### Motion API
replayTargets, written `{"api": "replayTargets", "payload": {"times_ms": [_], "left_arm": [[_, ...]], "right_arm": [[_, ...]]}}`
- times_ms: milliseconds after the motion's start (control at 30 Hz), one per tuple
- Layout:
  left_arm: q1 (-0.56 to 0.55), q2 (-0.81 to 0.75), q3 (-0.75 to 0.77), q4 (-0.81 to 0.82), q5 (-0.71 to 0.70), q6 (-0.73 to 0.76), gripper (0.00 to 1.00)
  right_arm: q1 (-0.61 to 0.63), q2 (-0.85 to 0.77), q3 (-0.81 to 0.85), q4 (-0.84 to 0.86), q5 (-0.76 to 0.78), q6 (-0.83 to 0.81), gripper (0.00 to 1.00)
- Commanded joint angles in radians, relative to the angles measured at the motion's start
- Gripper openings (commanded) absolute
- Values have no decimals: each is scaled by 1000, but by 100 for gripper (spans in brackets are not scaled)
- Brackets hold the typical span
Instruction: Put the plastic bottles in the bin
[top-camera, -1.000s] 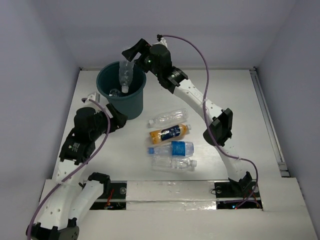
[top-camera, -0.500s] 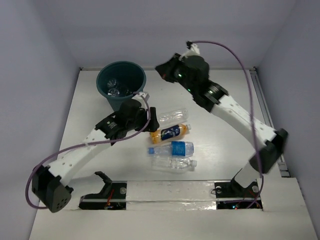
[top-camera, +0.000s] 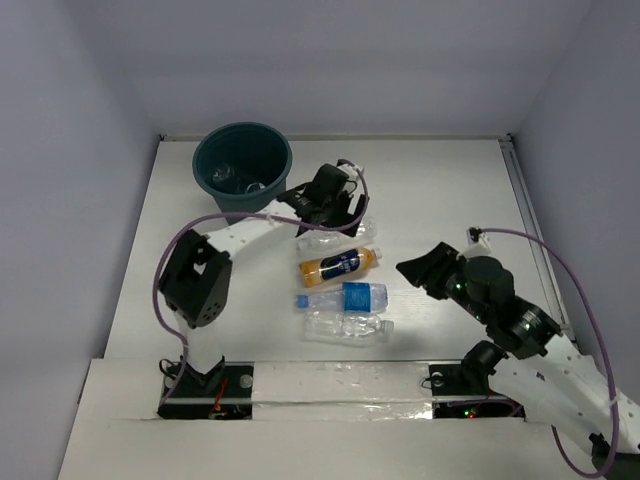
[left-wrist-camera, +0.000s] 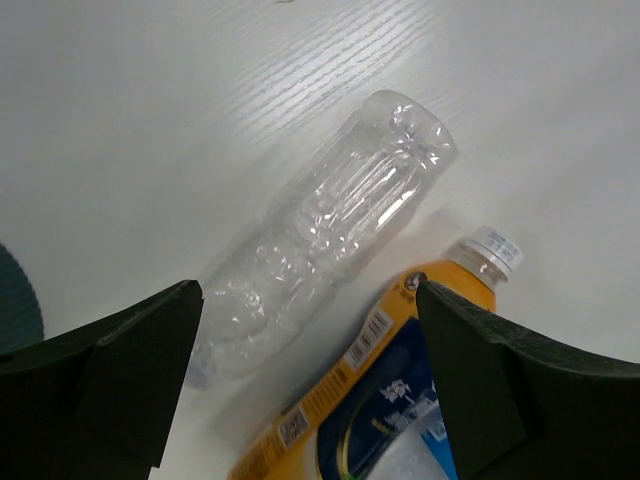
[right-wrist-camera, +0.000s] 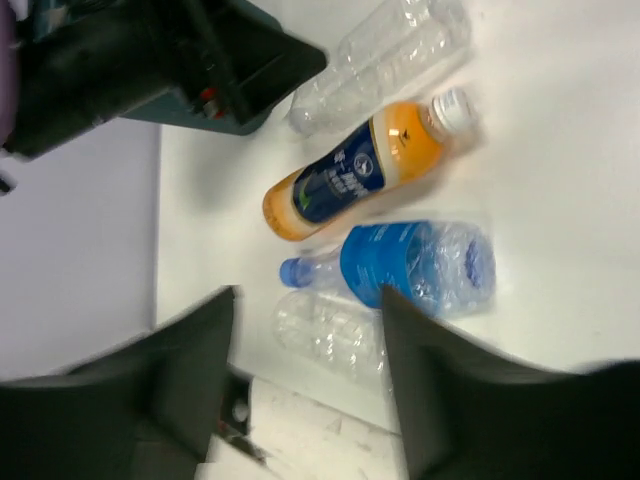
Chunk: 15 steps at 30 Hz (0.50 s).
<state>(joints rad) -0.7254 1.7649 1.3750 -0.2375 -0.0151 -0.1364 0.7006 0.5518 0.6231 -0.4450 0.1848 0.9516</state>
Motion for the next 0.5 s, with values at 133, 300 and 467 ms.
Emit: {"api": "replayTargets", "payload": {"times_ms": [133,300,467], "left_arm": [[-2,208,199,-51,61,115,87],[-2,309,259,-83,44,123,86],[17,331,230,-76,24,110,75]], "right_arm": [[2,-92,-51,-153,-120,61,86],[2,-18,-66,-176,-209,32,89],[2,49,-102,-158,-309,32,90]]}}
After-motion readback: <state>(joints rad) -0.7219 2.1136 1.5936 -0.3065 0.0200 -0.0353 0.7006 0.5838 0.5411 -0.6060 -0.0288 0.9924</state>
